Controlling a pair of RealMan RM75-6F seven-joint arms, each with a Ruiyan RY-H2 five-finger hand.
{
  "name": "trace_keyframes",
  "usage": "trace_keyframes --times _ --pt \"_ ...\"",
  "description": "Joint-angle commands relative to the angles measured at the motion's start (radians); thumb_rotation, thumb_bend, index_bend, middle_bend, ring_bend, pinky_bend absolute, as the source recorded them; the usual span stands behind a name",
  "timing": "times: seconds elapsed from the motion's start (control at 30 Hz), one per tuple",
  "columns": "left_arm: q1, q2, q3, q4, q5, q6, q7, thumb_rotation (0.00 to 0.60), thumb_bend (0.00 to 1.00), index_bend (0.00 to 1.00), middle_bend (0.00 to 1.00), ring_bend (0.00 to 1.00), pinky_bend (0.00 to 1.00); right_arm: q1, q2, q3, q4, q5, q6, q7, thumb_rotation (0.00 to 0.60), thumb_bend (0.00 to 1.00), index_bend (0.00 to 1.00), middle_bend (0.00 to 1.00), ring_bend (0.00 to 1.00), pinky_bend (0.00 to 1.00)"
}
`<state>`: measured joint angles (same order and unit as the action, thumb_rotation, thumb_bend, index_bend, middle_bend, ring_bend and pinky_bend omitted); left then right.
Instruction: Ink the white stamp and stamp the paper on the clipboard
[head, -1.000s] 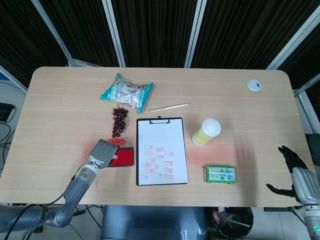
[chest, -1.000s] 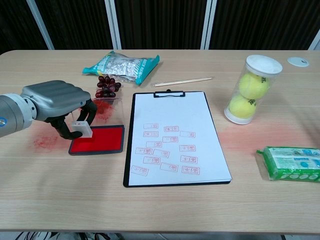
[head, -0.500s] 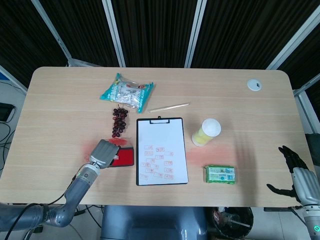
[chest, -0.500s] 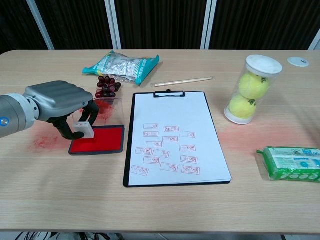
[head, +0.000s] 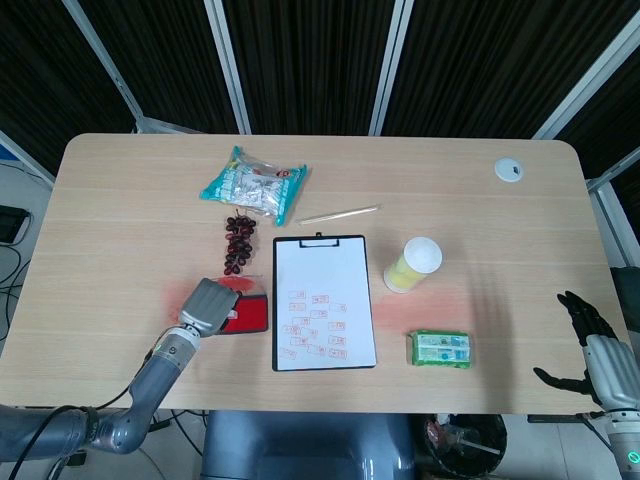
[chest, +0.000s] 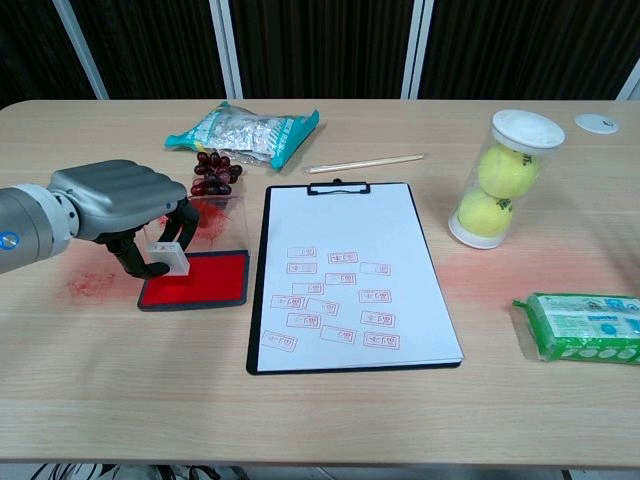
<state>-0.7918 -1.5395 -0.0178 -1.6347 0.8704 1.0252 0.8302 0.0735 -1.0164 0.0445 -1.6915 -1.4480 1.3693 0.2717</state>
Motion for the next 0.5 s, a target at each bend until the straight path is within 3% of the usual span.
trace_keyframes --times 0.03,0.5 --pt "-0.001 -0.001 0.001 0.0 -0.001 0.001 0.001 0.6 0.51 0.66 0.68 0.95 1.0 0.0 0.0 0.0 0.0 0.0 0.001 -0.001 0.6 0.18 0.07 0.0 0.0 0.13" --pt "-0.008 -0.021 0.006 0.016 -0.011 0.004 0.007 0.6 0.51 0.68 0.7 0.95 1.0 0.0 0.0 0.0 0.0 0.0 0.0 -0.002 0.6 0.18 0.07 0.0 0.0 0.13"
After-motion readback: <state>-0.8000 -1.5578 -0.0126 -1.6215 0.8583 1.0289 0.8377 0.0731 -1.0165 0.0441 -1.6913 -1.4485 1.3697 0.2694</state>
